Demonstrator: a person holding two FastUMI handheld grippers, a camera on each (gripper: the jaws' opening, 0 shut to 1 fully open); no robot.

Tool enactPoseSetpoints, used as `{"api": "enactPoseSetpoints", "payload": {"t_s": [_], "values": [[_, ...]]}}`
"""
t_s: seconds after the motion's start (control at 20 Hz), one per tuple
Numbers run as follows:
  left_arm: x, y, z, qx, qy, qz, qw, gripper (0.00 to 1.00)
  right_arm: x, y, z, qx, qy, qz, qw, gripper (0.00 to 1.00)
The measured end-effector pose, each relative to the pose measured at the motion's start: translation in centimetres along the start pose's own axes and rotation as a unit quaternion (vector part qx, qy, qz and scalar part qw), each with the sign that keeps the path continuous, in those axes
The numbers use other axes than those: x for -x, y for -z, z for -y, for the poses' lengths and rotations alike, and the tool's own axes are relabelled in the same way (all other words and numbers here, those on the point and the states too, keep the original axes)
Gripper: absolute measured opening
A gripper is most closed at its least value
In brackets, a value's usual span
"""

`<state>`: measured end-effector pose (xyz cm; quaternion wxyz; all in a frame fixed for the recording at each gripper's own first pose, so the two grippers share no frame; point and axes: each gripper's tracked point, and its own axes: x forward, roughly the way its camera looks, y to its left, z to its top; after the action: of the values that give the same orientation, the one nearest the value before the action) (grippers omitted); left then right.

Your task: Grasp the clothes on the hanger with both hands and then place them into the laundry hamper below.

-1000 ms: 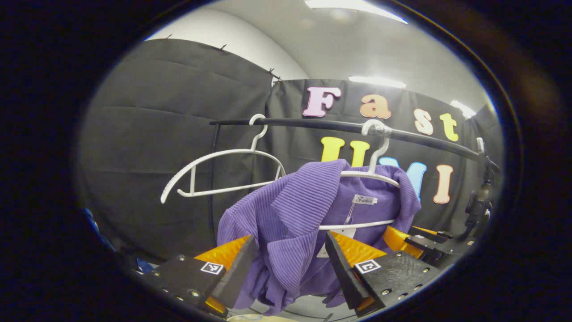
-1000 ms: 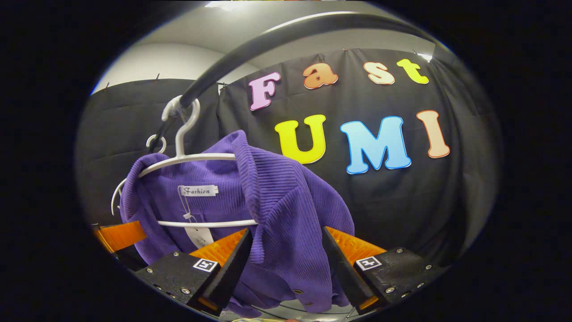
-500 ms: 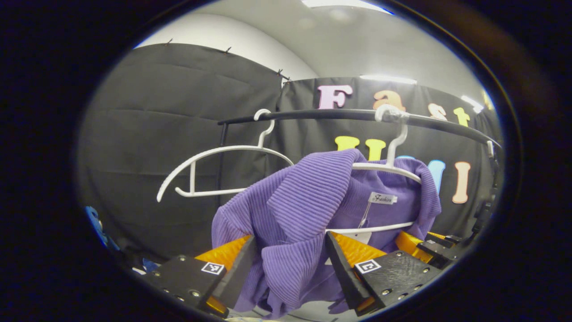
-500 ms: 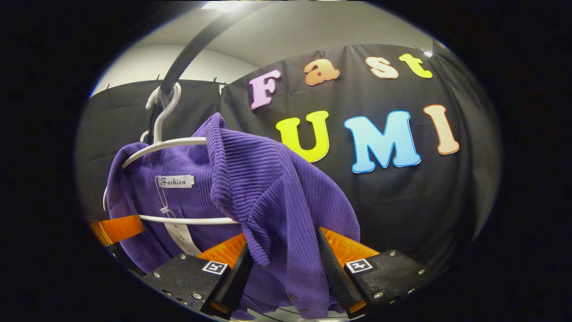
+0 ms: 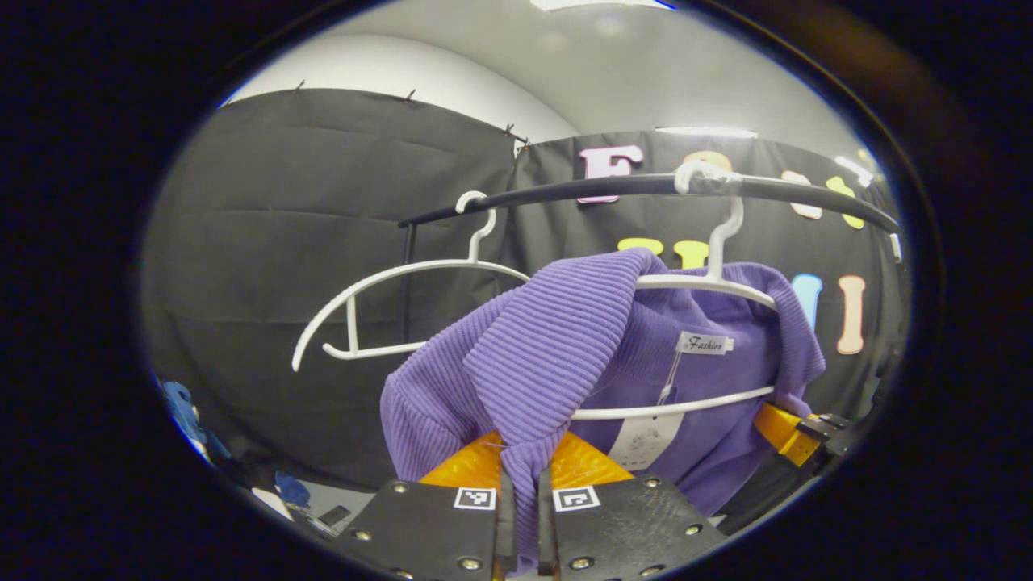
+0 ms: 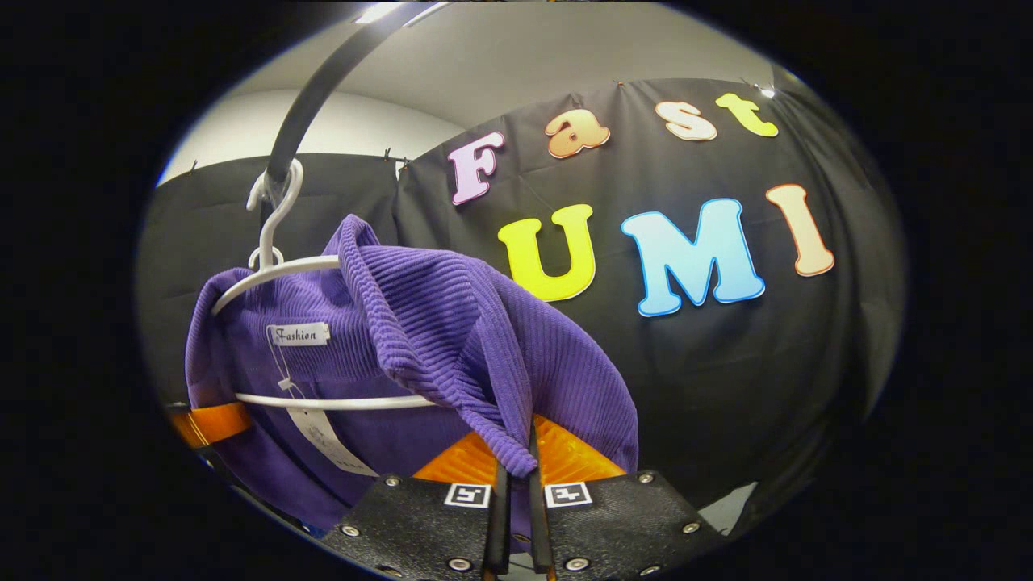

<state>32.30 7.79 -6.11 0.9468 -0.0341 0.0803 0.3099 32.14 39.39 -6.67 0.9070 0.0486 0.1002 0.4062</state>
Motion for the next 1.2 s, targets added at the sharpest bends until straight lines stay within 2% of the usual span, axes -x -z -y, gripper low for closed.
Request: {"api": "enactPoseSetpoints", "payload": {"t_s": [0.1,0.15,0.25,0.4,0.45,0.5,0.55,0.9,0.95,1.0,1.1,1.15,1.2], "values": [[0.5,-0.3,-0.1,0.001,0.016,0.008,1.0,0.1,-0.1,-0.1,-0.4,-0.002,-0.022,0.004,1.0,0.06],[0.4,-0.4,0.0,0.01,0.025,0.008,1.0,0.01,0.1,0.1,-0.2,-0.002,-0.029,0.001,1.0,0.0],[0.7,-0.7,0.1,0.034,0.045,0.012,0.998,0.04,0.5,0.2,0.2,0.002,-0.029,-0.006,1.0,0.0],[2.4,-1.8,-0.6,0.033,0.077,0.028,0.996,0.01,2.0,-0.7,0.6,0.005,0.001,0.013,1.0,0.0],[2.7,-2.4,-0.2,0.035,0.096,0.035,0.994,0.06,2.3,-0.7,0.5,0.006,0.013,0.013,1.0,0.0],[3.1,-2.7,0.0,0.039,0.114,0.034,0.992,0.01,2.6,-0.7,0.4,0.006,0.022,0.013,1.0,0.0],[3.4,-3.2,-0.2,0.04,0.124,0.036,0.991,0.01,3.0,-1.0,0.3,0.005,0.031,0.016,0.999,0.0],[5.3,-7.9,-2.4,0.057,0.171,0.067,0.981,0.01,5.7,-3.2,-0.6,0.012,0.072,0.04,0.997,0.0],[5.2,-8.6,-2.7,0.062,0.175,0.071,0.98,0.04,6.1,-3.7,-0.7,0.015,0.076,0.045,0.996,0.0],[5.4,-9.4,-3.0,0.07,0.181,0.076,0.978,0.01,6.4,-3.9,-0.9,0.018,0.078,0.049,0.996,0.0],[5.2,-10.8,-3.5,0.084,0.192,0.087,0.974,0.01,7.0,-4.3,-1.4,0.021,0.084,0.055,0.995,0.0],[5.0,-11.5,-4.0,0.086,0.195,0.092,0.973,0.04,7.1,-4.5,-1.5,0.021,0.087,0.058,0.994,0.0],[5.1,-12.1,-4.5,0.085,0.195,0.097,0.972,0.01,7.2,-4.9,-1.8,0.021,0.088,0.062,0.994,0.0]]}}
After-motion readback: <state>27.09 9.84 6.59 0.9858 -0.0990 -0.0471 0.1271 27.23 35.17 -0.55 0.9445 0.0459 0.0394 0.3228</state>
